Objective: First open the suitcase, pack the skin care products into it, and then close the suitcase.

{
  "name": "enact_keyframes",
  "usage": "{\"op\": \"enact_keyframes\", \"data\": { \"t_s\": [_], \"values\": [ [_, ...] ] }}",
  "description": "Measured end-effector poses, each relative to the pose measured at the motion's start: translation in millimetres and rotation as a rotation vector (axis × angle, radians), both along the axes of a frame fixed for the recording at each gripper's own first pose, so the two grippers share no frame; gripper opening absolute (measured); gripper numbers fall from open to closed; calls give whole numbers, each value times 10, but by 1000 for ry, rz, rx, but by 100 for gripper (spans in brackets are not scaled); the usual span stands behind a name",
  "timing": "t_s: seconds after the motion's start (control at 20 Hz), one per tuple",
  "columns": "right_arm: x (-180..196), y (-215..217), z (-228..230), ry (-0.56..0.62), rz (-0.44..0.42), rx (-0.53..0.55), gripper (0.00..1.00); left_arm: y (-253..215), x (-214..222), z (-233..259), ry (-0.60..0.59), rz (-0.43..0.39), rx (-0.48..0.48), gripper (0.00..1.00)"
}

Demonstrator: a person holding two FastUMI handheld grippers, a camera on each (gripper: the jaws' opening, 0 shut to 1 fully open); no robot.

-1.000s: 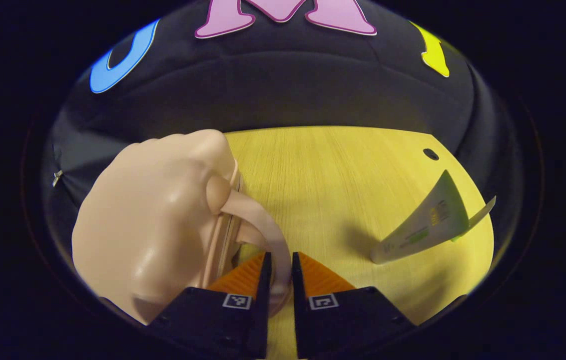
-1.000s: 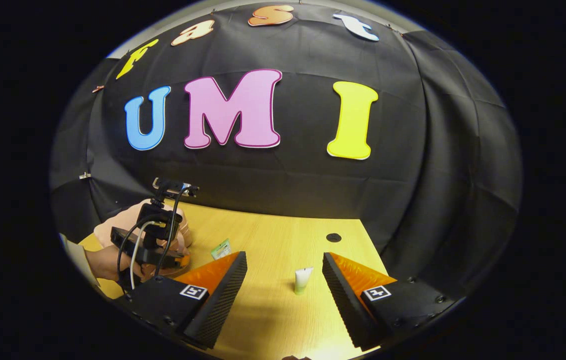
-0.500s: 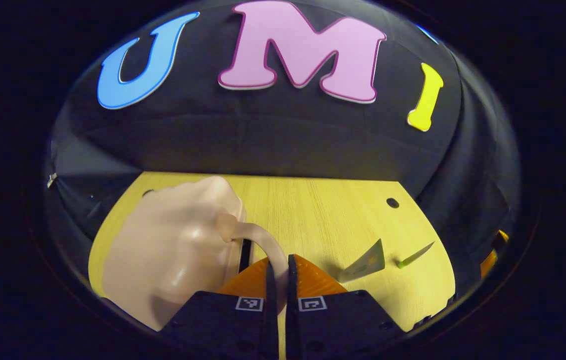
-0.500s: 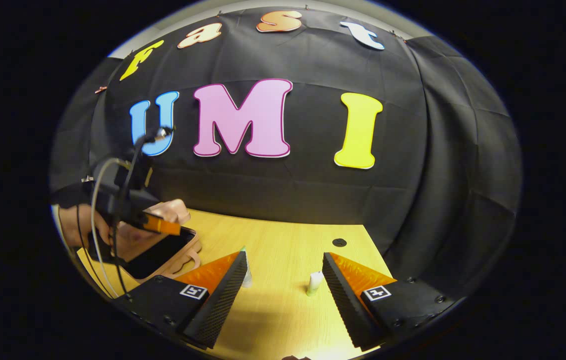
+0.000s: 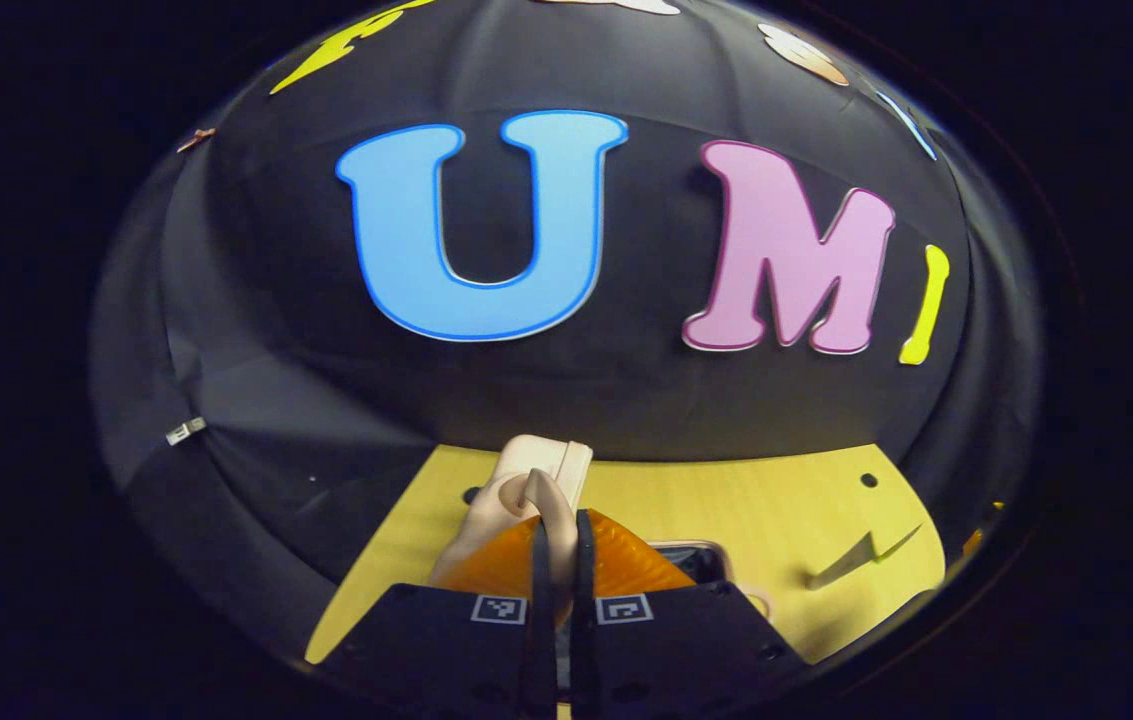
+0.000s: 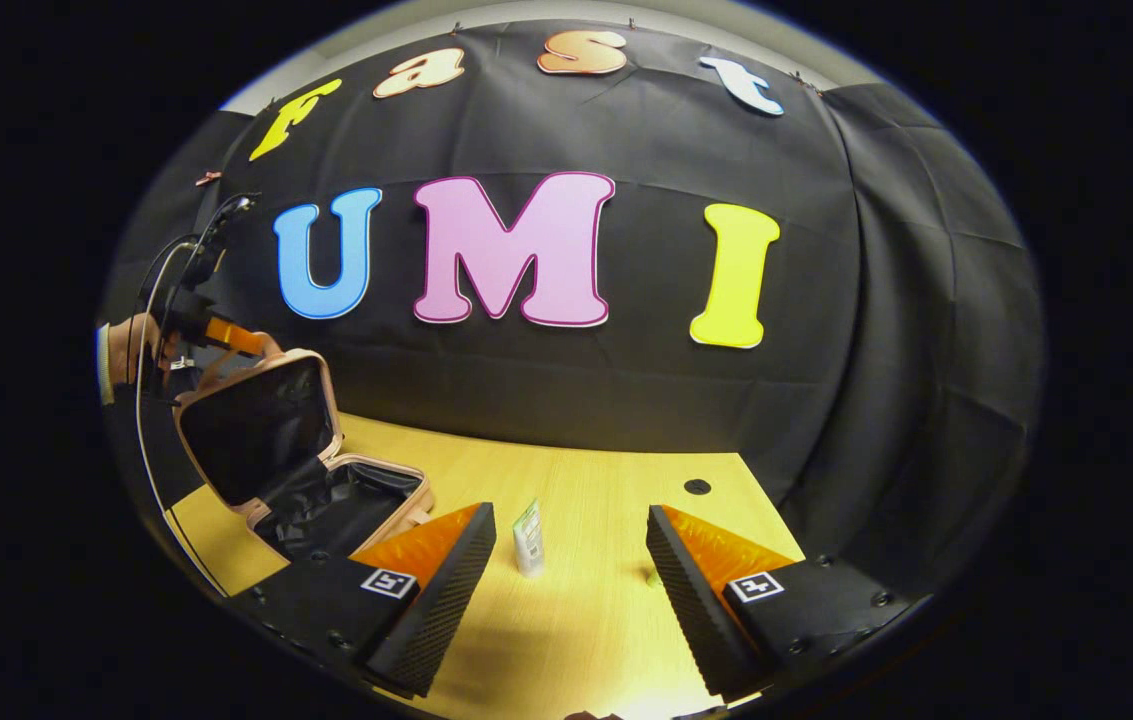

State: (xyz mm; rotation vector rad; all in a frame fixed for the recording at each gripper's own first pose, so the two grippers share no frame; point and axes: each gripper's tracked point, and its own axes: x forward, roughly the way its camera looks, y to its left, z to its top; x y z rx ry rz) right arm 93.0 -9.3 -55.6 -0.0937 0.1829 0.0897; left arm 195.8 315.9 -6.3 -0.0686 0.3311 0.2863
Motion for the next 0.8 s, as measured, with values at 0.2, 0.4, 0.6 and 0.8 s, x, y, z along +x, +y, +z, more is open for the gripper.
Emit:
{"op": "enact_keyframes", "data": {
  "t_s": [0.2, 0.4, 0.6, 0.8],
  "values": [
    [-68, 66, -38, 18, -58, 11, 96, 1036, -50, -333, 42, 71, 92, 10],
    [-131, 91, -143, 54, -140, 25, 96, 1712, 94, -1030, 95, 120, -13, 10],
    [-177, 135, -245, 72, -185, 6, 97, 2175, 46, -1994, 201, 149, -158, 11],
    [-218, 105, -258, 70, -234, 13, 97, 2353, 16, -2630, 222, 203, -328, 11]
  ]
}}
